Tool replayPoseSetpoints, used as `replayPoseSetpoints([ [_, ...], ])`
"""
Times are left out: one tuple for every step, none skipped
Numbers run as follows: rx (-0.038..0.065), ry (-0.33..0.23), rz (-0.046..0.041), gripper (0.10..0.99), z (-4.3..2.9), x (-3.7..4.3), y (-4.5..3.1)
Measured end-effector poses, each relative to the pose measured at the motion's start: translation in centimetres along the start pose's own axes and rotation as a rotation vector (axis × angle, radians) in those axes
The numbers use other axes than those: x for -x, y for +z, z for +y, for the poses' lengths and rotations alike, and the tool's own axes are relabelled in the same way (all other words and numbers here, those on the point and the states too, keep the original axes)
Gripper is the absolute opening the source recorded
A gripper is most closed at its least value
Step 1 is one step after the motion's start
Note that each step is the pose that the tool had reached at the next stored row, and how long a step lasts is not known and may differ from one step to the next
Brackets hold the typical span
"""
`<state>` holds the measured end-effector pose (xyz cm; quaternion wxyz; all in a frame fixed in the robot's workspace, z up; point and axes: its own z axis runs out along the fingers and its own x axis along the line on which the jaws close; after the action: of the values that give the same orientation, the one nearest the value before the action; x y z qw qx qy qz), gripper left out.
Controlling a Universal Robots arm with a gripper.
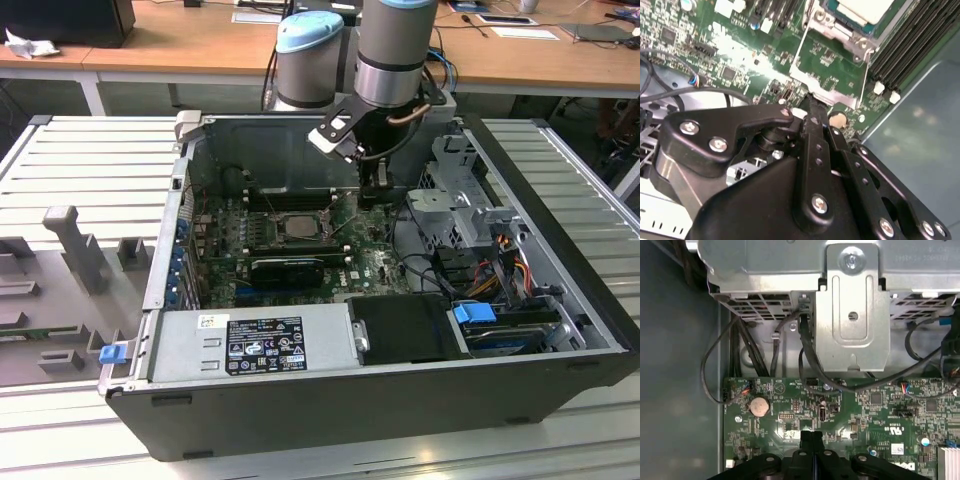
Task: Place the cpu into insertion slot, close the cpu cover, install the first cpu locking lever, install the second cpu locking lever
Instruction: 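Close the cpu cover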
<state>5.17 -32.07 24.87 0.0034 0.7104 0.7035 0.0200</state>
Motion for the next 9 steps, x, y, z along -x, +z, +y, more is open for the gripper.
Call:
replayPoseSetpoints([
  [0.000,0.000,0.0000,0.106,-0.18,0.01,-0.01],
  [0.000,0.000,0.0001,0.106,-0.19,0.00,-0.01],
  [0.000,0.000,0.0001,0.106,-0.22,0.00,-0.01],
  [0.000,0.000,0.0001,0.106,-0.28,0.00,-0.01],
  [0.000,0.000,0.0001,0.106,-0.39,0.00,-0.01],
  [0.000,0.000,0.0001,0.106,-0.49,0.00,-0.01],
  [0.000,0.000,0.0001,0.106,-0.58,0.00,-0.02],
  [0.000,0.000,0.0000,0.106,-0.73,0.00,-0.05],
  [0.000,0.000,0.0001,0.106,-0.88,0.00,-0.25],
])
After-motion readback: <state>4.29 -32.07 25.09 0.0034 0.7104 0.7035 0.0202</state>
